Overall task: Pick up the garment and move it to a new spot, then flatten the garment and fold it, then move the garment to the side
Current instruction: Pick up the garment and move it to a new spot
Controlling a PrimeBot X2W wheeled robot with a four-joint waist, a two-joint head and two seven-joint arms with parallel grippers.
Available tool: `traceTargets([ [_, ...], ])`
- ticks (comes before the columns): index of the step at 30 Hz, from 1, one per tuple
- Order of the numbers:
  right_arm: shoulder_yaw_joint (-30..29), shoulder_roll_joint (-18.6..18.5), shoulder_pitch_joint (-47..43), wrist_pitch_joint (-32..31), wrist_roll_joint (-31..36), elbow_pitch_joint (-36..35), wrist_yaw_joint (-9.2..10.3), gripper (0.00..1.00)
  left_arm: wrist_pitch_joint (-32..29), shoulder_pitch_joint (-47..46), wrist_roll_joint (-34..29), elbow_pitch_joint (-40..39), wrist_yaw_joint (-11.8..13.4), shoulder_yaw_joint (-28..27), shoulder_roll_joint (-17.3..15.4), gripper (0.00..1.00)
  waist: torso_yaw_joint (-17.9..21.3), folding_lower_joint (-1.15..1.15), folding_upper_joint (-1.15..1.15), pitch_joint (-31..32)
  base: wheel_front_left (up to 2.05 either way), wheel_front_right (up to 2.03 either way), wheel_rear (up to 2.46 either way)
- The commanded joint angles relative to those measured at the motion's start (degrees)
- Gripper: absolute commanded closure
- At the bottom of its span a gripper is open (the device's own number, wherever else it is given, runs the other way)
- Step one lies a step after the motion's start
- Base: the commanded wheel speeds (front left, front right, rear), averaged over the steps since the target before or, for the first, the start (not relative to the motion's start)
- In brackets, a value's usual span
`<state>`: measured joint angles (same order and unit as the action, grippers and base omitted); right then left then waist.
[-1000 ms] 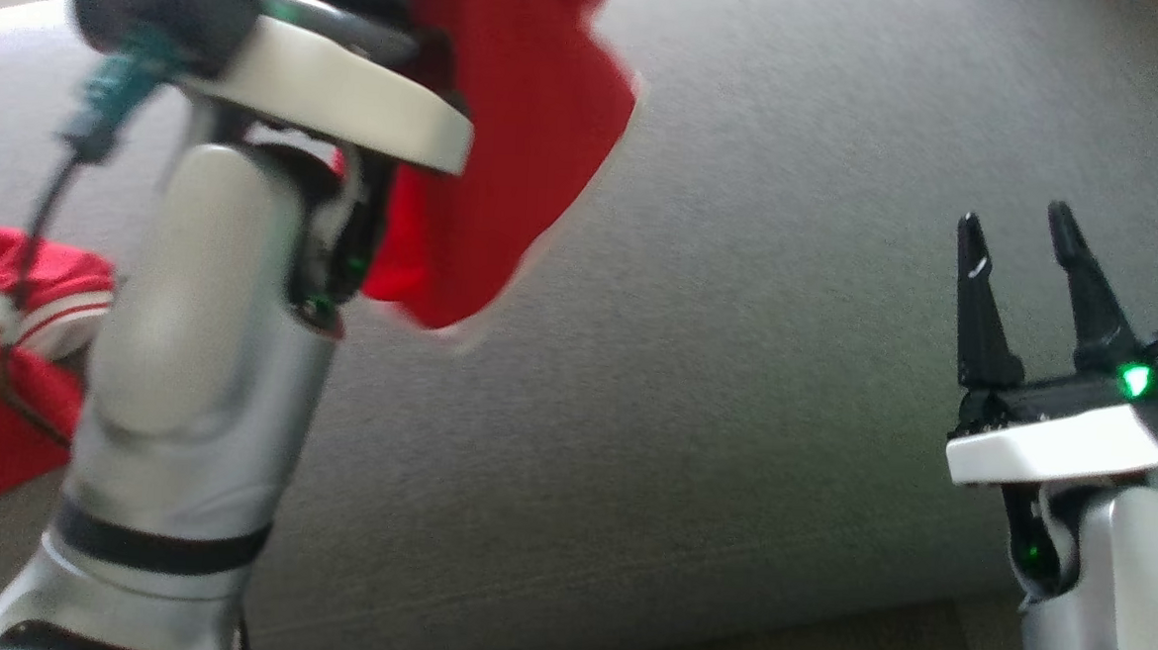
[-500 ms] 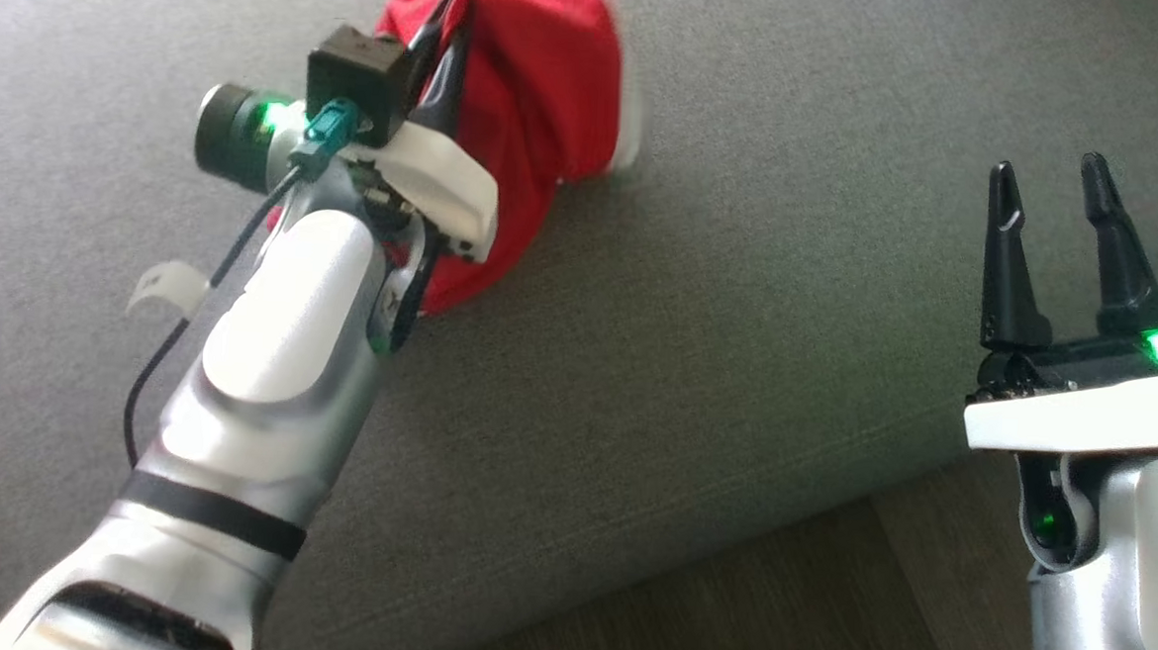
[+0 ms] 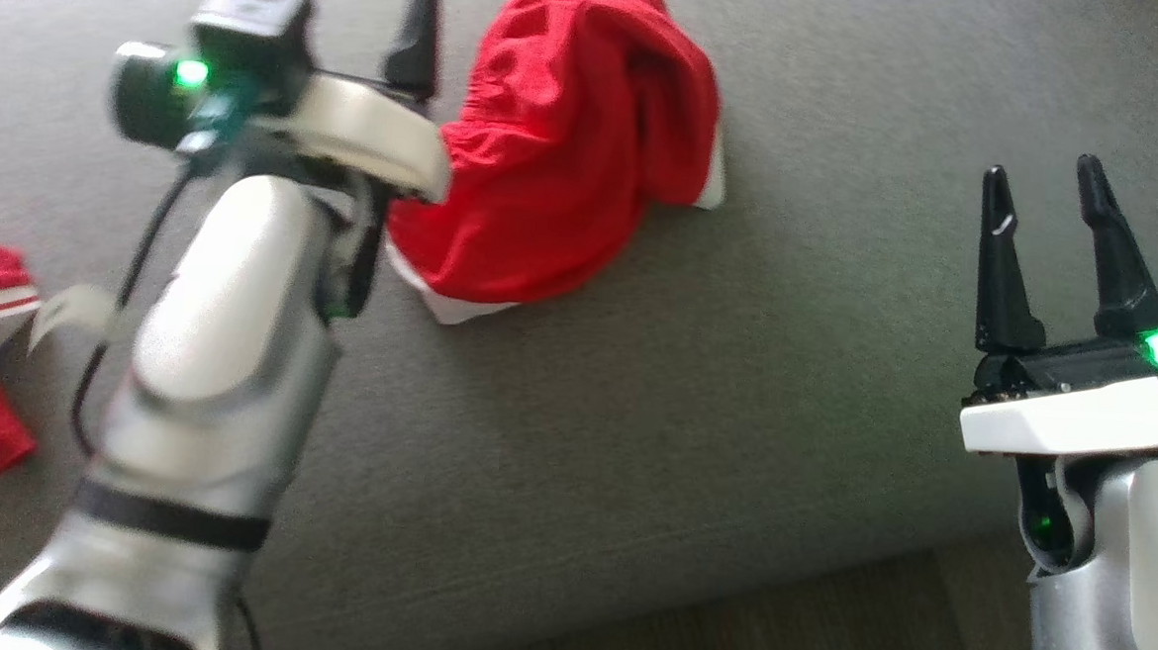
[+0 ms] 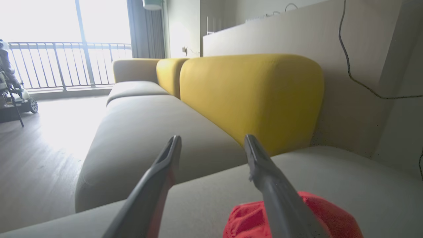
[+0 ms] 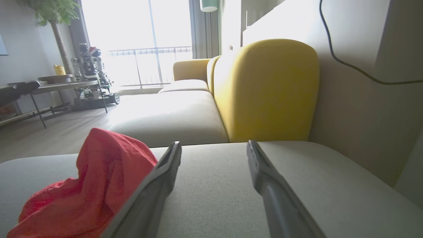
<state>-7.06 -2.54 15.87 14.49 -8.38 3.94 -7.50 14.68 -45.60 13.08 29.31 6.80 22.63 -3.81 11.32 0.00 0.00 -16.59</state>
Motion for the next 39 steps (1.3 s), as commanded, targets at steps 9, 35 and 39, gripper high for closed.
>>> traceTargets([
  [9,1.43,-0.33,-2.67,0.51,3.9,-1.45,0.01,0.0,0.31,17.38,-2.96,-18.89,1.63,-8.49,-7.15,0.0,-11.42,0.0,0.0,6.85,0.0,0.0,0.0],
  [35,9.23,-0.33,-5.55,0.37,5.62,4.96,0.01,0.0,0.31,38.91,-5.48,-26.96,-1.26,-13.1,0.71,0.0,-18.9,0.0,0.0,9.13,0.0,0.0,0.0],
  [39,9.61,-0.33,-3.73,-1.42,5.35,10.11,0.01,0.0,0.31,38.59,-5.38,-26.4,-1.53,-12.39,0.85,0.0,-21.21,0.0,0.0,7.47,0.0,0.0,0.0],
])
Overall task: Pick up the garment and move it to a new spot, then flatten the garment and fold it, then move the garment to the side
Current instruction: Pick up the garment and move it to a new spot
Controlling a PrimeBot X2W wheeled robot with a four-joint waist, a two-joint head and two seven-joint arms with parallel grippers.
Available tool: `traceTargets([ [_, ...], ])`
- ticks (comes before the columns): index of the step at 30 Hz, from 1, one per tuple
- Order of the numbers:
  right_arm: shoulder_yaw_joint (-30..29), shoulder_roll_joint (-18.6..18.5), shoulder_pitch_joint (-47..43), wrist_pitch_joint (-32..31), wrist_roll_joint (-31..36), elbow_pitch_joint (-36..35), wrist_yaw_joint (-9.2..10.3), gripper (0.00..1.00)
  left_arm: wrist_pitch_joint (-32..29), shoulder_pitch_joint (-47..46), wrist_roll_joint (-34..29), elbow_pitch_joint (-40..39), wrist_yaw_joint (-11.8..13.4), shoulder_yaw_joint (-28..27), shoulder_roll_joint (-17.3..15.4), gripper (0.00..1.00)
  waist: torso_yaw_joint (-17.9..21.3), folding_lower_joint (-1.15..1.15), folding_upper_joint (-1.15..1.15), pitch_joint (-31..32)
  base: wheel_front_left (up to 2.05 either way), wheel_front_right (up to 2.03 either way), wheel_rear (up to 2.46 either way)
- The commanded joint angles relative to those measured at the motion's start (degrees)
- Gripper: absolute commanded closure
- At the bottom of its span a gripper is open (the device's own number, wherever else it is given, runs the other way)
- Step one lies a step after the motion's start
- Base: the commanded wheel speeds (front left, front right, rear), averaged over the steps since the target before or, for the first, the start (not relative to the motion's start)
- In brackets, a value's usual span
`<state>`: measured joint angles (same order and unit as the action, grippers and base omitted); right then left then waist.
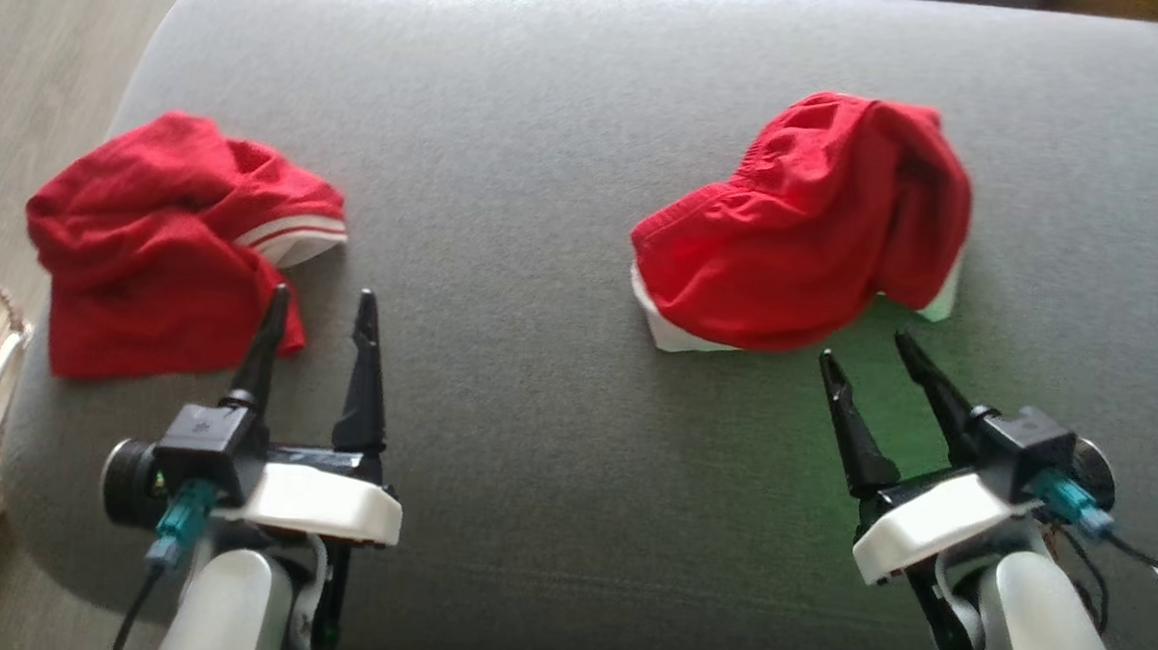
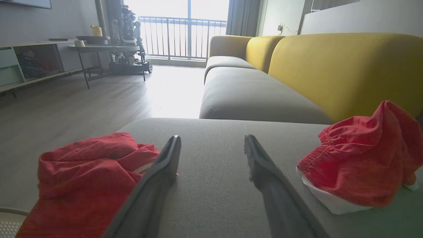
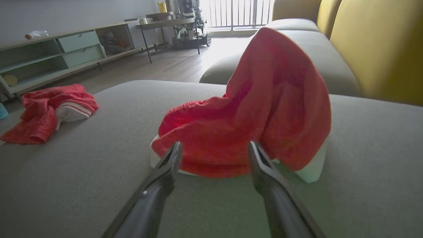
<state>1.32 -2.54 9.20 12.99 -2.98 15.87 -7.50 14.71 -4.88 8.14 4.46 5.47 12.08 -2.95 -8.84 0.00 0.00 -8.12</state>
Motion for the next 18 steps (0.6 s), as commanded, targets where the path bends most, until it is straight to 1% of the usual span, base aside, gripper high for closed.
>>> traceTargets([
  [1,0.85,-0.33,3.49,-0.32,-0.25,-0.45,0.01,0.0,0.29,-2.24,-0.37,-1.39,-0.22,-1.58,0.02,0.0,-1.71,0.0,0.0,-1.46,0.0,0.0,0.0],
  [3,-0.22,-0.33,4.66,-0.69,-0.63,2.21,0.01,0.0,0.29,-2.42,0.08,-1.19,-0.07,-0.88,0.04,0.0,-2.95,0.0,0.0,-2.22,0.0,0.0,0.0],
  [5,-1.48,-0.33,5.95,-0.61,-2.79,4.86,0.01,0.0,0.29,-2.61,0.66,-1.03,0.28,-0.07,0.05,0.0,-4.22,0.0,0.0,-2.97,0.0,0.0,0.0],
  [8,-4.71,-0.33,8.02,-0.06,-3.92,8.39,0.01,0.0,0.29,-2.84,1.2,-0.77,0.85,0.89,0.06,0.0,-5.95,0.0,0.0,-3.79,0.0,0.0,0.0],
  [13,-9.53,-0.33,11.22,0.92,-2.15,13.82,0.01,0.0,0.29,-3.1,1.7,-0.55,1.38,2.27,0.06,0.0,-8.37,0.0,0.0,-4.7,0.0,0.0,0.0],
  [17,-11.77,-0.33,13.4,1.36,-0.83,18.29,0.01,0.0,0.29,-3.22,2.0,-0.42,1.81,2.94,0.06,0.0,-9.77,0.0,0.0,-4.84,0.0,0.0,0.0],
  [18,-11.79,-0.33,13.93,1.4,-0.44,19.41,0.01,0.8,0.29,-3.24,2.07,-0.41,1.92,3.03,0.06,0.0,-10.0,0.0,0.0,-4.84,0.0,0.0,0.0],
])
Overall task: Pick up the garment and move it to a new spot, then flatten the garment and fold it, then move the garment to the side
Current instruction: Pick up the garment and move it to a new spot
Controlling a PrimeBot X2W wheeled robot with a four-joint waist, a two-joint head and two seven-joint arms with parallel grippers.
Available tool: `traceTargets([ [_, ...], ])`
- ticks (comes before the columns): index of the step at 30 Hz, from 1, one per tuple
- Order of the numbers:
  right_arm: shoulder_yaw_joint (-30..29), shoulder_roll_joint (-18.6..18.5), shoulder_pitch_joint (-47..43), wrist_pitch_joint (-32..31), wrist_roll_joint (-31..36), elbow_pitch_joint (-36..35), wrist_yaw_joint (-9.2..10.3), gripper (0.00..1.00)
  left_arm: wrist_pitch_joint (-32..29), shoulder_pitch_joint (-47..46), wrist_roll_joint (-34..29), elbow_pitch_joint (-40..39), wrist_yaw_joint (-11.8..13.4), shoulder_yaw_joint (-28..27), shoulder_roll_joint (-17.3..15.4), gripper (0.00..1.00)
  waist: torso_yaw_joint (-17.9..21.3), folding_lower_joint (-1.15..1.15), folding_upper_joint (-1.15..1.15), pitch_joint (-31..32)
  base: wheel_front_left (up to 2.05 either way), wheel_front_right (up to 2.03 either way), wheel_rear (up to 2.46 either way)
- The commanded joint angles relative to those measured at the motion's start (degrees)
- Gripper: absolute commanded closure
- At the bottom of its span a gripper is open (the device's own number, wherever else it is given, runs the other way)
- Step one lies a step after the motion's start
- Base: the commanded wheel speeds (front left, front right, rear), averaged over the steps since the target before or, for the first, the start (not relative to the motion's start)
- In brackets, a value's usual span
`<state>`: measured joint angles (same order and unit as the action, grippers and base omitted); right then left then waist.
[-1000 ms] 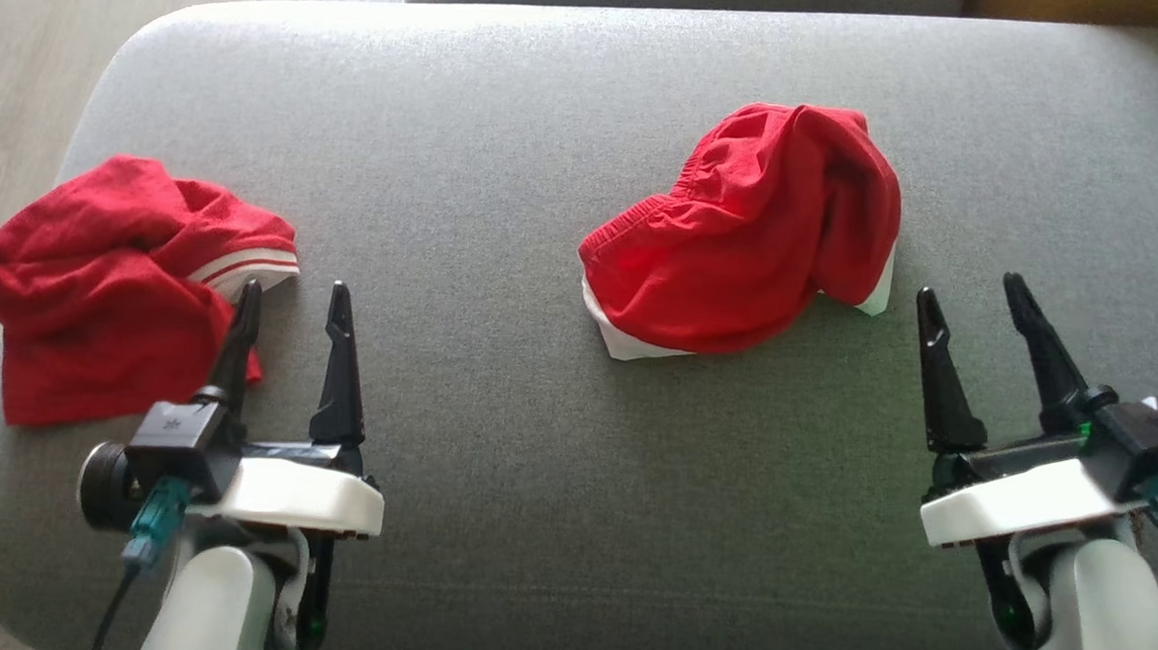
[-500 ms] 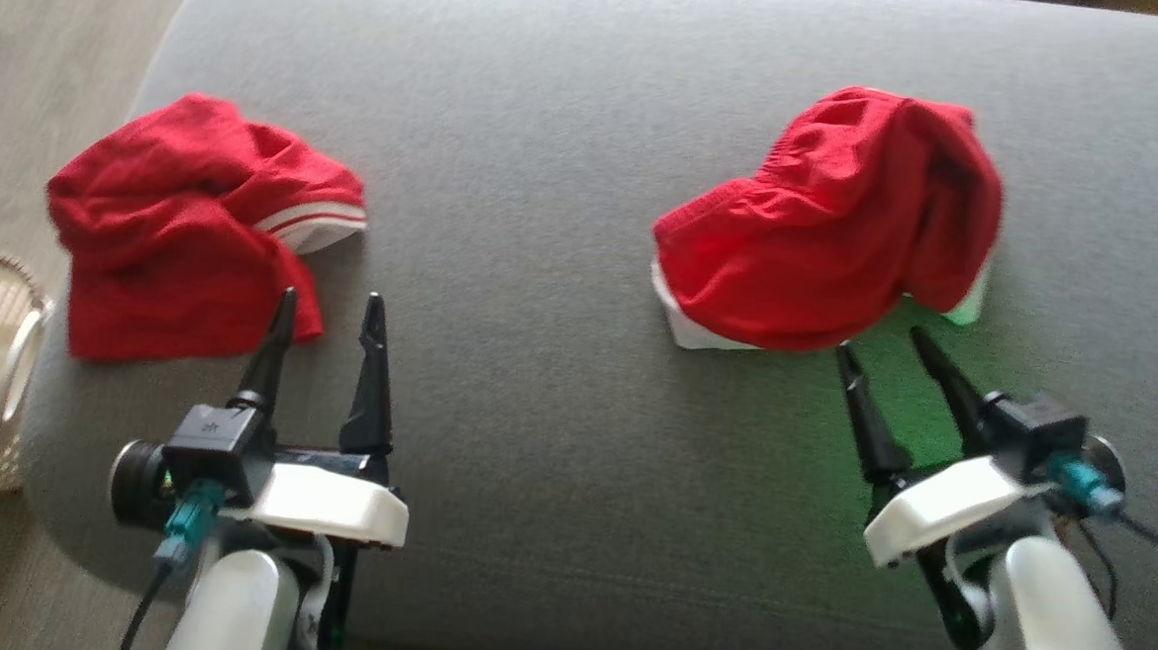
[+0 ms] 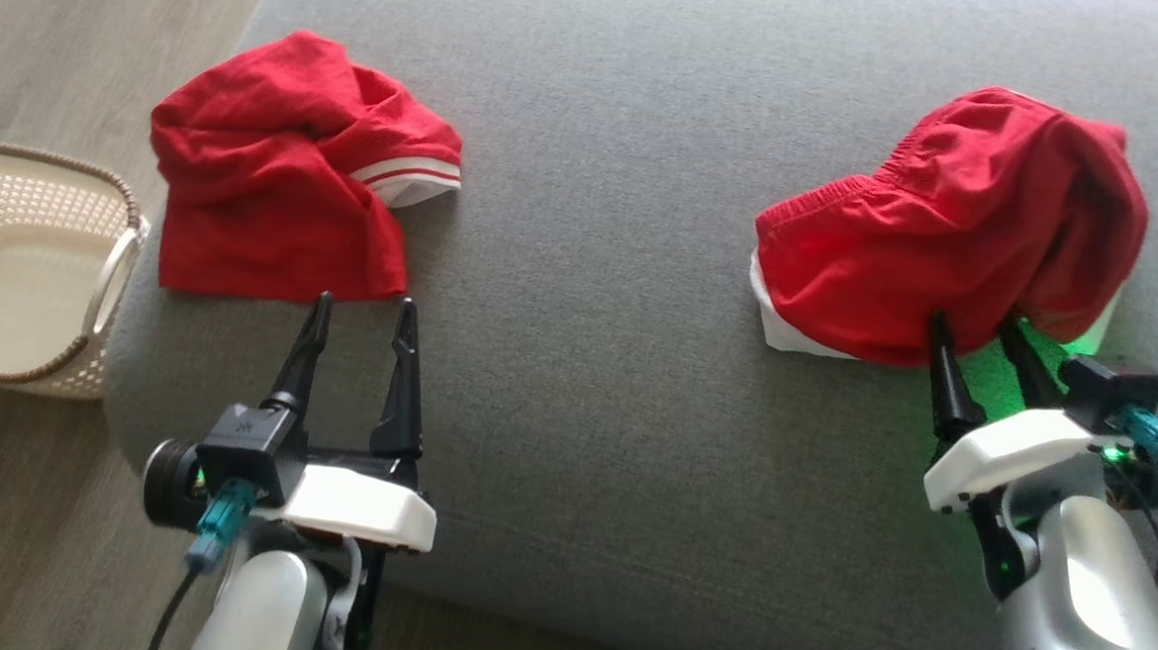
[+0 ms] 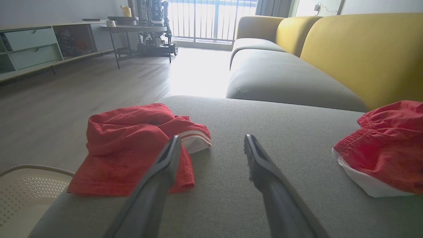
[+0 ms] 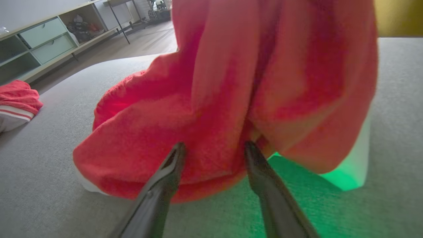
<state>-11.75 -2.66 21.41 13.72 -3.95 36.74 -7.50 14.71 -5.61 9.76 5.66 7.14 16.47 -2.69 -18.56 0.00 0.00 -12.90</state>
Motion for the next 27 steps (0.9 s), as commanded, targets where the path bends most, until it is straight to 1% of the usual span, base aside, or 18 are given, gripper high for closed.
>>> traceTargets([
  [1,1.22,-0.21,2.24,0.75,0.82,-0.65,0.01,1.0,0.29,-2.53,0.51,-1.59,0.33,-1.27,-0.2,0.0,-0.46,0.0,0.0,0.01,0.0,0.0,0.0],
  [4,1.04,-0.21,3.66,1.05,-0.35,0.34,0.01,1.0,0.29,-2.38,0.62,-1.35,0.59,-1.25,-0.2,0.0,-0.58,0.0,0.0,0.72,0.0,0.0,0.0],
  [7,2.91,-0.21,3.9,1.23,1.24,-3.18,0.01,1.0,0.29,-1.82,0.51,-1.07,0.67,-1.8,-0.2,0.0,0.16,0.0,0.0,1.85,0.0,0.0,0.0],
  [8,2.91,-0.21,3.9,1.23,1.24,-3.18,0.01,1.0,0.29,-1.82,0.51,-1.07,0.67,-1.8,-0.2,0.0,0.16,0.0,0.0,1.85,0.0,0.0,0.0],
  [9,4.28,-0.21,3.0,1.25,3.38,-7.23,0.01,1.0,0.29,-1.49,0.45,-0.94,0.56,-2.08,-0.2,0.0,0.87,0.0,0.0,2.9,0.0,0.0,0.0],
  [10,4.28,-0.21,3.0,1.25,3.38,-7.23,0.01,1.0,0.29,-1.49,0.45,-0.94,0.56,-2.08,-0.2,0.0,0.87,0.0,0.0,2.9,0.0,0.0,0.0],
  [12,5.92,-0.21,1.76,1.26,5.32,-11.32,0.01,1.0,0.29,-1.16,0.5,-0.81,0.43,-2.4,-0.2,0.0,1.73,0.0,0.0,4.18,0.0,0.0,0.0],
  [15,7.67,-0.21,0.2,1.24,9.99,-17.13,0.01,1.0,0.29,-0.56,0.42,-0.67,0.19,-2.8,-0.2,0.0,3.15,0.0,0.0,6.21,0.0,0.0,0.0],
  [16,7.59,-0.21,-0.47,-0.16,11.83,-22.03,0.01,1.0,0.29,0.01,0.37,-0.57,0.1,-3.15,-0.2,0.0,4.05,0.0,0.0,7.56,0.0,0.0,0.0],
  [19,8.12,-0.21,-1.81,-5.09,13.21,-29.67,0.01,1.0,0.29,0.93,0.41,-0.58,0.02,-3.81,-0.19,0.0,5.27,0.0,0.0,9.04,0.0,0.0,0.0],
  [21,8.52,-0.21,-3.26,-9.43,13.82,-33.98,0.01,1.0,0.29,1.55,0.47,-0.52,-0.14,-4.11,-0.19,0.0,5.86,0.0,0.0,9.83,0.0,0.0,0.0],
  [24,9.44,-0.21,-5.09,-15.01,13.27,-38.65,0.01,1.0,0.29,2.11,0.47,-0.46,-0.3,-4.22,-0.19,0.0,6.31,0.0,0.0,10.39,0.0,0.0,0.0],
  [25,9.65,-0.21,-5.35,-16.26,13.29,-39.35,0.01,1.0,0.29,2.15,0.48,-0.48,-0.3,-4.2,-0.19,0.0,6.36,0.0,0.0,10.37,0.0,0.0,0.0],
  [26,9.65,-0.21,-5.35,-16.26,13.29,-39.35,0.01,1.0,0.29,2.15,0.48,-0.48,-0.3,-4.2,-0.19,0.0,6.36,0.0,0.0,10.37,0.0,0.0,0.0],
  [27,10.15,-0.27,-5.54,-17.57,14.64,-39.41,0.01,1.0,0.29,2.12,0.49,-0.51,-0.33,-4.17,-0.19,0.0,6.31,0.0,0.0,10.23,0.0,0.0,0.0],
])
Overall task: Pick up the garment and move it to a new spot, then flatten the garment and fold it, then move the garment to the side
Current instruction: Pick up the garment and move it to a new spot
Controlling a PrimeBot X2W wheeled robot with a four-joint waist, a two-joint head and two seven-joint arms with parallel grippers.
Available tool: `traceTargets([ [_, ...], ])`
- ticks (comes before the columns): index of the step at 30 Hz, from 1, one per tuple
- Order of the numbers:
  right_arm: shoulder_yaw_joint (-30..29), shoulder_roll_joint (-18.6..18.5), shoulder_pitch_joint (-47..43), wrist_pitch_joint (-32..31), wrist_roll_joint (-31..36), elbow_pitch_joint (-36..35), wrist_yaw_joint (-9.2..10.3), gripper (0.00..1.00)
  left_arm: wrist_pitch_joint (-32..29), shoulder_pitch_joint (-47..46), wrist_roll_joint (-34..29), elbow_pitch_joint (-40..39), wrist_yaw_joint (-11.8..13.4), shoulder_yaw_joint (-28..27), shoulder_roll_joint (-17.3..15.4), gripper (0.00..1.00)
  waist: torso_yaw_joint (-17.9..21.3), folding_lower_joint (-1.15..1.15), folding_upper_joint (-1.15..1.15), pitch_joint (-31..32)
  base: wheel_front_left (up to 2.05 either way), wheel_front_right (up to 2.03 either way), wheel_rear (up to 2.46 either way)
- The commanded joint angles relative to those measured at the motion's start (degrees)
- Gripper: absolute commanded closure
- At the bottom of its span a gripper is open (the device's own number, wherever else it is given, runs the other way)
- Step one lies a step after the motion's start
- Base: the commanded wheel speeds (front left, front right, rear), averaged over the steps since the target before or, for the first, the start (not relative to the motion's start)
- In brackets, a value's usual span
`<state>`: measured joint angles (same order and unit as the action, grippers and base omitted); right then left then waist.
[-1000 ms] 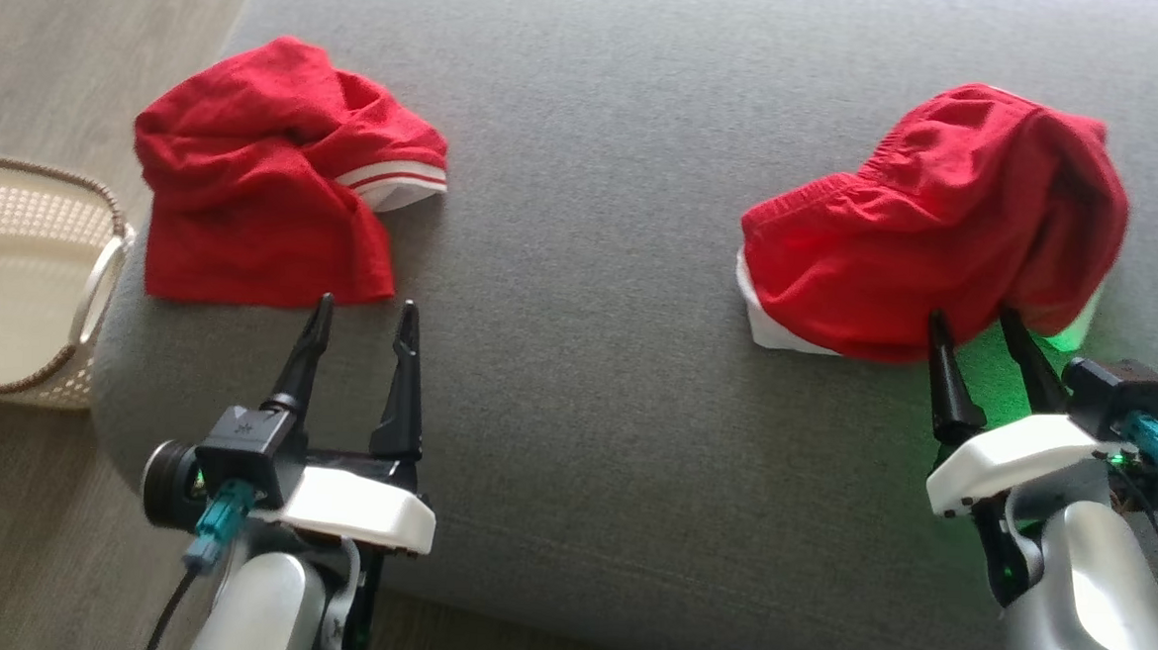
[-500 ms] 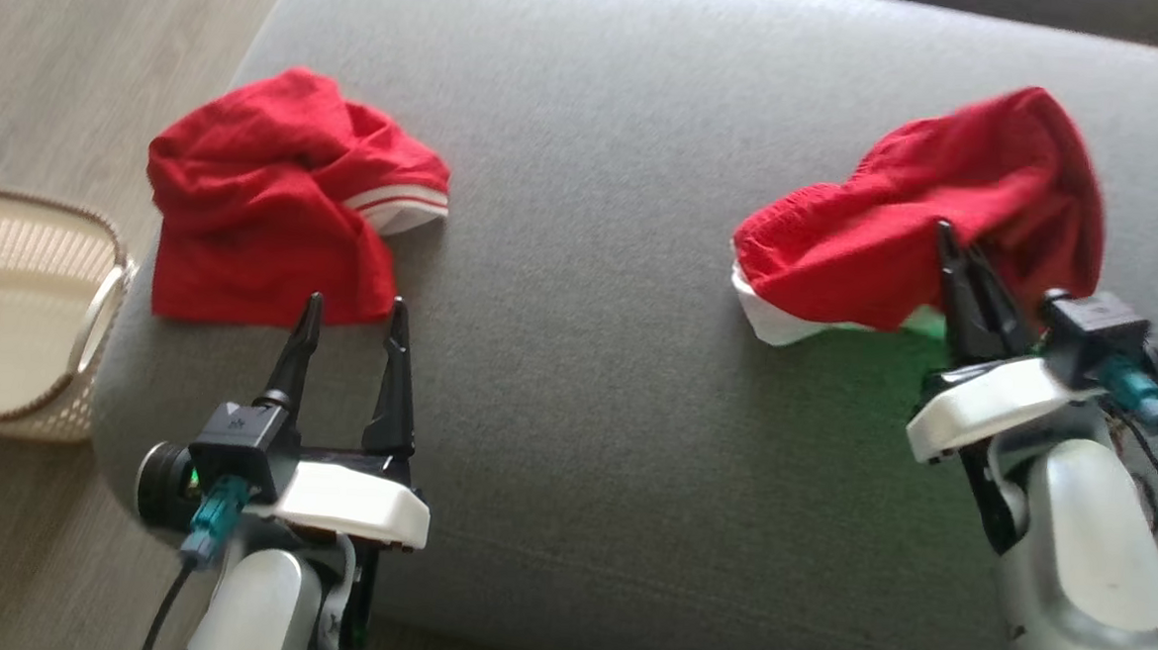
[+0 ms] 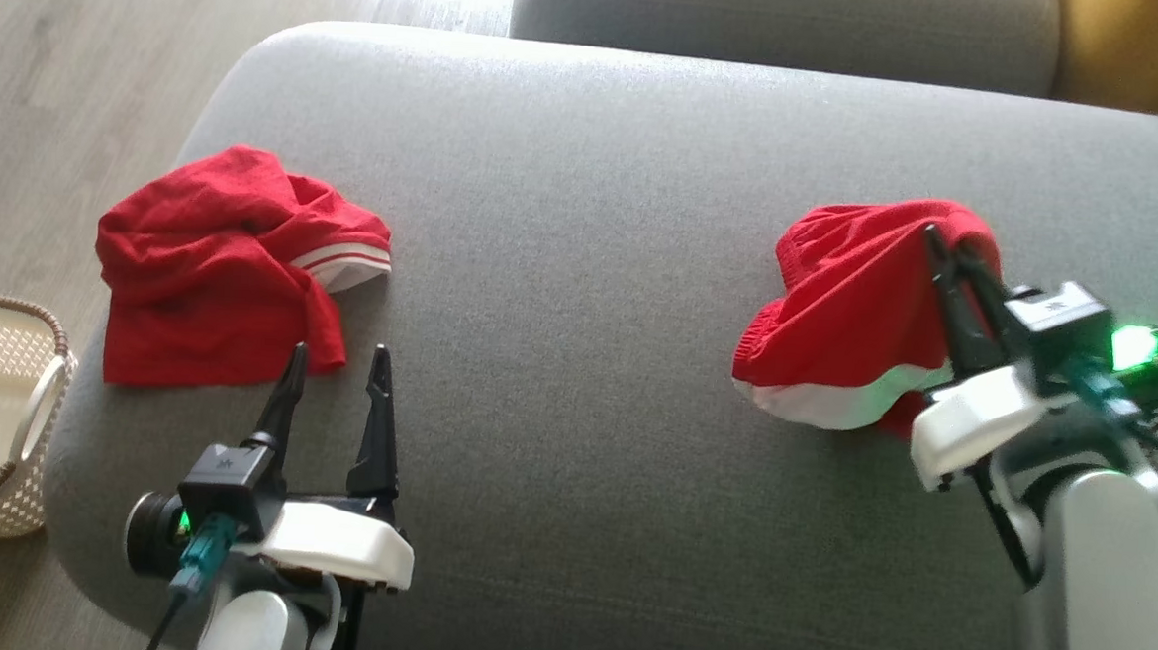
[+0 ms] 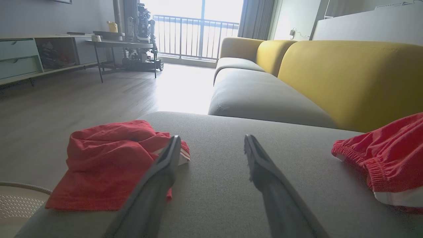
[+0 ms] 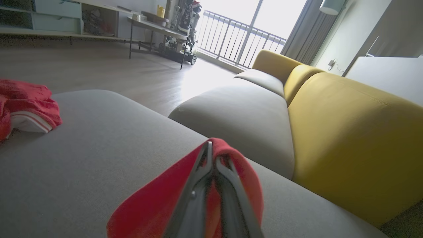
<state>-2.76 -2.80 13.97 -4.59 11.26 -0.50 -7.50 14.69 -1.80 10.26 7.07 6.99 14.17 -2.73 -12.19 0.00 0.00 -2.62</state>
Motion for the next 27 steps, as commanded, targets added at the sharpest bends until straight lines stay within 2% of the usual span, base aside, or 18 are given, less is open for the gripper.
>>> traceTargets([
  [1,2.2,-0.47,2.42,-0.92,0.43,-1.13,0.01,1.0,0.3,-2.07,0.07,-2.05,-0.35,-1.69,-0.15,0.0,-0.32,0.0,0.0,-0.74,0.0,0.0,0.0],
  [5,5.57,-3.5,6.29,-1.69,0.56,5.92,0.01,1.0,0.3,-3.01,0.36,-2.24,-0.45,-1.15,-0.15,0.0,-1.05,0.0,0.0,-2.58,0.0,0.0,0.0],
  [6,6.27,-4.03,7.82,-1.1,0.22,8.39,0.01,0.91,0.3,-3.16,0.48,-2.19,-0.4,-1.0,-0.15,0.0,-1.16,0.0,0.0,-3.13,0.0,0.0,0.0],
  [7,7.08,-4.76,9.49,-0.3,0.29,11.07,0.01,0.65,0.3,-3.37,0.65,-2.11,-0.32,-0.91,-0.15,0.0,-1.27,0.0,0.0,-3.72,0.0,0.0,0.0],
  [9,8.38,-5.78,12.87,1.84,0.32,16.85,0.01,0.38,0.3,-3.87,0.94,-1.93,-0.06,-0.92,-0.15,0.0,-1.57,0.0,0.0,-4.62,0.0,0.0,0.0],
  [11,8.76,-6.58,16.14,3.9,1.07,22.86,0.01,0.0,0.3,-4.37,1.12,-1.82,0.06,-0.91,-0.15,0.0,-1.87,0.0,0.0,-5.4,0.0,0.0,0.0],
  [15,7.72,-6.55,21.13,5.55,3.01,34.02,0.01,0.0,0.3,-5.25,1.14,-1.49,0.23,-0.6,-0.15,0.0,-2.19,0.0,0.0,-6.2,0.0,0.0,0.0],
  [18,7.78,-5.93,23.33,6.51,2.99,39.58,0.01,0.0,0.3,-5.38,1.12,-1.3,0.42,-0.78,-0.15,0.0,-1.48,0.0,0.0,-5.94,0.0,0.0,0.0],
  [22,6.67,-5.38,24.05,9.33,2.62,43.11,0.01,0.0,0.3,-5.07,1.03,-1.12,0.36,-0.98,-0.15,0.0,0.5,0.0,0.0,-4.9,0.0,0.0,0.0],
  [27,5.58,-4.06,22.78,12.21,0.23,43.34,0.01,0.0,0.3,-4.92,0.77,-1.32,0.29,-1.66,-0.15,0.0,3.06,0.0,0.0,-3.64,0.0,0.0,0.0],
])
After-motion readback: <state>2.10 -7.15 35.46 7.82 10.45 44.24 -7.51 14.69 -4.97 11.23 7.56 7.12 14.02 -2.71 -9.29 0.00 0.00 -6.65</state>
